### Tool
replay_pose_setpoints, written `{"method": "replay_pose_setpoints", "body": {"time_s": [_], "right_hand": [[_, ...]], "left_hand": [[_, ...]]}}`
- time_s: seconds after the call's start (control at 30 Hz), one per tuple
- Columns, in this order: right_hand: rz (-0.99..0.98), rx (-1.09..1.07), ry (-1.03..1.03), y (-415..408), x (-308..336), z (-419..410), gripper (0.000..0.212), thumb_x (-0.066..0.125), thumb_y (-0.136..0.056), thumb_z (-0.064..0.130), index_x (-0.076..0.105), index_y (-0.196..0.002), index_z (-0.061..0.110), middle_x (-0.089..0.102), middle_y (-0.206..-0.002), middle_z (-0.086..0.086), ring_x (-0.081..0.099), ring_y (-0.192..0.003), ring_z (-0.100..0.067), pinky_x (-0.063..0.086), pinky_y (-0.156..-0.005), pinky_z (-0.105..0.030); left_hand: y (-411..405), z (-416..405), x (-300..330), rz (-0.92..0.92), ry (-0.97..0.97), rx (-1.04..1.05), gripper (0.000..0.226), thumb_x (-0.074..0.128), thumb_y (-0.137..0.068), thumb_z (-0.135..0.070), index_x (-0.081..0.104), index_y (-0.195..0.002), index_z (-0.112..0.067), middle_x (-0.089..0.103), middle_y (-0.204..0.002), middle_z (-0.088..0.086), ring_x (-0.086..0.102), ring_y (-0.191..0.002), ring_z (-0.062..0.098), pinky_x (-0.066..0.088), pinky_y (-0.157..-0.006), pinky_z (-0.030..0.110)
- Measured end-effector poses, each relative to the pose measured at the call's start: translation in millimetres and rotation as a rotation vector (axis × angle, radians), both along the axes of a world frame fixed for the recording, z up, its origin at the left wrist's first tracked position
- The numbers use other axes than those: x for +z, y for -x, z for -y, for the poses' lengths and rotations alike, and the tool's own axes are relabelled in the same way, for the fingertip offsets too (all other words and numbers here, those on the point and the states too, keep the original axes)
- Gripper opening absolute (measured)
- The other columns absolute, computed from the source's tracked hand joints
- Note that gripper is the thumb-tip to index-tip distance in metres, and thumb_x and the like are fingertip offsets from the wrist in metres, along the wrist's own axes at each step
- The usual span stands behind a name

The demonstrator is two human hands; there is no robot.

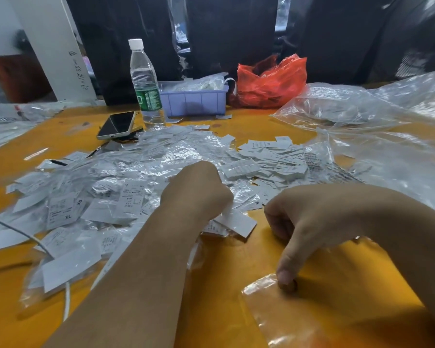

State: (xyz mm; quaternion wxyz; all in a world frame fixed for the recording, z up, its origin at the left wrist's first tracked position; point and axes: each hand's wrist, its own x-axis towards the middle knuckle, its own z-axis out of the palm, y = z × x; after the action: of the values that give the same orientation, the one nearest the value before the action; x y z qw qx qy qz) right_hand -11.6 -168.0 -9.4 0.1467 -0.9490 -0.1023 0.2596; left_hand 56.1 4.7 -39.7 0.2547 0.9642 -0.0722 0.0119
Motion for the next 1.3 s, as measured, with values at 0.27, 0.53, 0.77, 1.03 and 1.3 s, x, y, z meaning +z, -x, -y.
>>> {"method": "replay_pose_setpoints", "body": {"time_s": [0.27,0.53,0.77,1.03,1.3], "right_hand": [[0.105,-0.091,-0.057,3.4,-7.8,3.4,0.055,0.082,-0.04,0.072,0.06,-0.08,0.041,0.064,-0.071,0.02,0.057,-0.06,-0.002,0.039,-0.05,-0.024],[0.181,-0.162,-0.288,-7.8,-17.8,12.4,0.026,0.086,-0.068,0.04,0.068,-0.078,0.024,0.066,-0.067,0.003,0.064,-0.052,-0.01,0.051,-0.052,-0.03],[0.263,-0.039,-0.208,-9.3,-20.4,13.9,0.01,0.069,-0.087,0.035,0.067,-0.079,0.029,0.065,-0.066,0.021,0.06,-0.055,0.004,0.044,-0.055,-0.021],[0.304,-0.037,-0.254,-16.1,-21.3,23.4,0.017,0.064,-0.09,0.026,0.064,-0.104,0.036,0.059,-0.068,0.007,0.059,-0.054,-0.003,0.054,-0.059,-0.034],[0.296,-0.003,-0.292,-15.4,-25.7,19.8,0.025,0.077,-0.078,0.044,0.064,-0.095,0.033,0.06,-0.062,0.023,0.061,-0.049,-0.003,0.043,-0.048,-0.022]], "left_hand": [[3.0,3.4,-0.8,-0.016,0.01,-0.021,0.008,0.074,-0.072,-0.019,0.067,-0.077,-0.019,0.067,-0.079,0.0,0.064,-0.076,0.02,0.059,-0.074,0.04],[1.8,7.4,-2.3,0.058,0.063,-0.048,0.008,0.066,-0.078,-0.022,0.06,-0.08,-0.028,0.059,-0.079,-0.011,0.06,-0.076,0.013,0.051,-0.064,0.029],[3.6,13.0,-1.4,0.066,0.054,-0.068,0.005,0.064,-0.078,-0.025,0.062,-0.079,-0.029,0.06,-0.075,-0.012,0.061,-0.07,0.011,0.053,-0.06,0.029],[10.3,17.9,0.9,0.01,0.062,-0.111,0.003,0.063,-0.08,-0.027,0.063,-0.078,-0.03,0.06,-0.07,-0.012,0.059,-0.065,0.007,0.038,-0.051,0.022],[8.4,18.9,-5.1,0.008,0.062,-0.207,0.008,0.063,-0.083,-0.03,0.063,-0.076,-0.033,0.054,-0.061,-0.011,0.055,-0.052,0.004,0.037,-0.05,0.022]]}}
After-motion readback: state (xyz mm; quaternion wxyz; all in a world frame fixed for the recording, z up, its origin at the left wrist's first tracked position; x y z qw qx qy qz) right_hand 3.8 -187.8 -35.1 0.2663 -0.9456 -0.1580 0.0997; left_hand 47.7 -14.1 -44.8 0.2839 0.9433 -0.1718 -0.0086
